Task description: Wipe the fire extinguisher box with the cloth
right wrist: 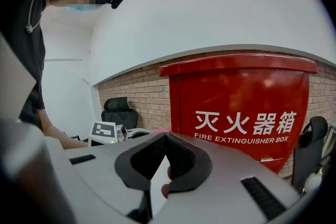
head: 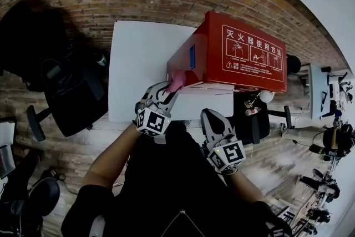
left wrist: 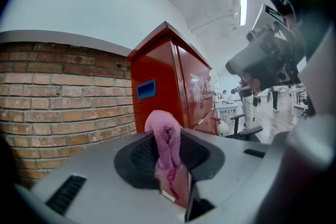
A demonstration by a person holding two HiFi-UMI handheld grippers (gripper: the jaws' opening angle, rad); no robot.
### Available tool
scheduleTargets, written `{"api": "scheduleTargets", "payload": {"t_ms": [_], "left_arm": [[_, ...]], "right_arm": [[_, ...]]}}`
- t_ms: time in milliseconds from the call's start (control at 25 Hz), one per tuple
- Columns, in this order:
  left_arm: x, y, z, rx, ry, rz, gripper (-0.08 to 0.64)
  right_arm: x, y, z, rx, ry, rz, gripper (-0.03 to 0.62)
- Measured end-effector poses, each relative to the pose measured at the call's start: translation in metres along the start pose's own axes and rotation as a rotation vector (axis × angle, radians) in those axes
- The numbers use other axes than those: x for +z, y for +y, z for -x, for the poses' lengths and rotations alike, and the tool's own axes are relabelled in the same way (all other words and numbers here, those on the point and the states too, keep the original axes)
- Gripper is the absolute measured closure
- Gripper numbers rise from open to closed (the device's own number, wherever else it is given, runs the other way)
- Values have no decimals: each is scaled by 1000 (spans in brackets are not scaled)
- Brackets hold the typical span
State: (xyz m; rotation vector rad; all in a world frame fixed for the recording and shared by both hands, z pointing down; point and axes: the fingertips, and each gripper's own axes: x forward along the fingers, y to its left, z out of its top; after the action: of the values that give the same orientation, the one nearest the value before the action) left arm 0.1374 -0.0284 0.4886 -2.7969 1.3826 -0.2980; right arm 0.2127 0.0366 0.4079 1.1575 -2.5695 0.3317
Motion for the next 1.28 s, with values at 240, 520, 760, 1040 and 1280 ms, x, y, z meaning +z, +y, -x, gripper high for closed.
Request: {"api": "scheduleTargets", "payload": {"t_ms": [240, 520, 760, 1040, 1280], "left_arm": [[-13, -2, -3, -6, 13, 11, 453], [-27, -5, -3, -11, 25, 24, 453], [-53, -7, -7, -29, 46, 43, 453], [-78, -7, -12, -37, 84, 48, 453], [-96, -7, -17, -34, 110, 59, 453]], "right_arm": [[-6, -1, 1, -6, 26, 2, 574], [-10, 3, 3, -7, 57, 9, 574], [-17, 6, 1, 4, 60, 11, 574], [-18, 13, 0, 11, 56, 15, 573], [-23, 13, -3, 23, 62, 20, 574]]}}
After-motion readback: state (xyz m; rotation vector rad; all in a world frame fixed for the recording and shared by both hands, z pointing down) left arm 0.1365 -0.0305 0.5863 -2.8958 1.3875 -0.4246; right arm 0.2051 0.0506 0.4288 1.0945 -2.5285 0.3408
